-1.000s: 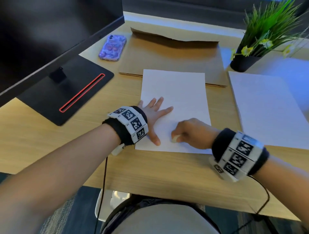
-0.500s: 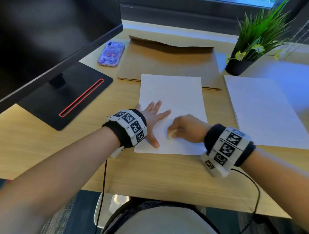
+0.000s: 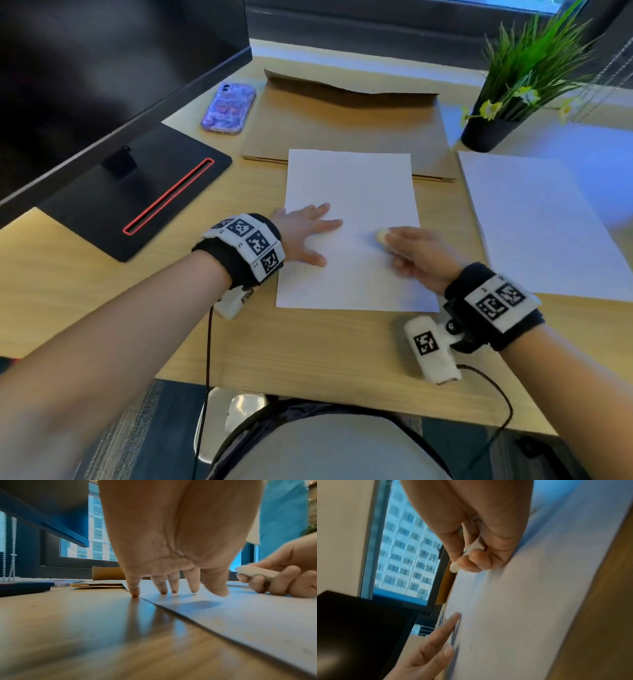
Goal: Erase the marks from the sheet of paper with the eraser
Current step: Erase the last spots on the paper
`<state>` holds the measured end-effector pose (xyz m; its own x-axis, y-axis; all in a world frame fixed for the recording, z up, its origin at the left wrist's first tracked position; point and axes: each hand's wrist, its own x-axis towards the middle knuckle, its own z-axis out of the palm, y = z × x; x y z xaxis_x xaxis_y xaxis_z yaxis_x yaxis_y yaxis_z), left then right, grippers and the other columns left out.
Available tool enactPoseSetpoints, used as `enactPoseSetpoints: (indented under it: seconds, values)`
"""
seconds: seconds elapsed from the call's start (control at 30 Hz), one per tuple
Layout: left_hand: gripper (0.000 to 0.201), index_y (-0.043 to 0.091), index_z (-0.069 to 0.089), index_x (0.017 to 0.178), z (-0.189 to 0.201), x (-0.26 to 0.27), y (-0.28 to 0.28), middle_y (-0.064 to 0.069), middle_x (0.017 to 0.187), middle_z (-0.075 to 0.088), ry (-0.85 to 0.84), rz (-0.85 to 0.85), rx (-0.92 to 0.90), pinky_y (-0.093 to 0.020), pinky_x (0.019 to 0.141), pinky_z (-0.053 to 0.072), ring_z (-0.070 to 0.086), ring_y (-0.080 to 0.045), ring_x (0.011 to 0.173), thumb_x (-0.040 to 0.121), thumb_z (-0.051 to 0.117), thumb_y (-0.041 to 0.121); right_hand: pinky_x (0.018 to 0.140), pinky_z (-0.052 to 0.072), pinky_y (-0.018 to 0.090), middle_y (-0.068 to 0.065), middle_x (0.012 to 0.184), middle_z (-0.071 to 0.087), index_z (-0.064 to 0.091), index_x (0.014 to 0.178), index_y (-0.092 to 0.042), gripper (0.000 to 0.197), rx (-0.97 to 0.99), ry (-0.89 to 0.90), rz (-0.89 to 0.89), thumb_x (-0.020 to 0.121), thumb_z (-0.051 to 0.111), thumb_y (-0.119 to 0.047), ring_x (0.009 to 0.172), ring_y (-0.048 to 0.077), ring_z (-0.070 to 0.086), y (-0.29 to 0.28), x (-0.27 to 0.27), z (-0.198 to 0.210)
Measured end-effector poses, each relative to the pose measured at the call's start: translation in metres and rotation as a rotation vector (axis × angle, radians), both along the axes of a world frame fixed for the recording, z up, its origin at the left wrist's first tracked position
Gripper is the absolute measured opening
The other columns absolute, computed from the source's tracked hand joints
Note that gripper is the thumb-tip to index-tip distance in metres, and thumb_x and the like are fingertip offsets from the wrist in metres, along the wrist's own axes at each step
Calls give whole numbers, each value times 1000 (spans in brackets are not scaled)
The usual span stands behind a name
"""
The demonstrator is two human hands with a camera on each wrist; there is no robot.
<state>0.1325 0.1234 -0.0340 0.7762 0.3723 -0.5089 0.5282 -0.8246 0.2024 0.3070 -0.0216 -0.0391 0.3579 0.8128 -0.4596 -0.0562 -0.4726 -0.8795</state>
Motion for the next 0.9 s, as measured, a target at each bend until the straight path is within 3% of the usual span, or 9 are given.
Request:
enactPoseSetpoints:
  seconds: [0.1,0.17,0.3,0.47,0.53,0.67,0.73,0.83,0.9]
  values:
    - [59,29,17,150,3,-2,6,6,159,3,-127,84,-56,-36,116,16,10,-13,145,98,45,33,41,34,17,2,76,45,55,90,-12,14,39,339,-273,98,45,-18,45,7,43,-4,4,-6]
    - [56,28,17,150,3,2,1,7,159,5,-145,95,-34,-40,117,16,12,-13,145,100,42,31,38,34,17,3,76,46,54,91,-11,15,59,365,-293,99,44,-18,42,6,45,-4,2,-8]
    - [53,27,10,151,-2,20,-27,6,159,0,-87,-23,1,-50,116,7,0,-15,146,102,30,33,37,36,16,2,73,49,54,88,-11,16,87,391,-320,99,44,-18,40,6,47,-4,0,-10]
    - [48,27,19,150,-1,40,-36,6,159,6,-133,-64,16,-44,114,17,7,-14,145,103,29,17,38,41,16,2,69,52,55,89,-10,15,93,445,-334,98,46,-19,41,7,49,-5,3,-12]
    - [57,28,14,150,0,40,-31,6,159,2,-103,-99,46,-42,115,17,6,-14,145,100,41,25,39,42,16,3,69,53,55,90,-10,15,97,445,-335,98,47,-19,42,8,50,-5,3,-13]
    - [105,30,-7,150,-3,27,-25,5,157,-18,62,-187,5,-45,115,-5,-13,-15,144,78,67,51,40,44,16,3,70,53,56,90,-9,14,98,450,-330,97,48,-19,43,8,51,-5,4,-15]
    - [90,31,2,150,-3,22,-21,6,158,-13,-3,-140,-75,-40,115,-7,-12,-13,145,85,61,48,41,44,16,3,71,53,56,91,-9,14,101,451,-323,97,48,-19,43,9,52,-6,5,-15]
    - [46,26,34,145,4,18,-8,7,158,9,-196,54,-203,-26,114,5,7,-11,145,99,43,29,42,44,16,3,70,53,56,90,-9,15,103,443,-315,97,48,-18,44,8,52,-6,5,-15]
    - [40,24,43,140,4,11,2,8,156,18,-252,148,-176,-23,112,11,18,-11,143,100,42,16,42,45,17,3,69,54,56,90,-8,15,102,447,-316,97,48,-18,45,9,53,-7,5,-15]
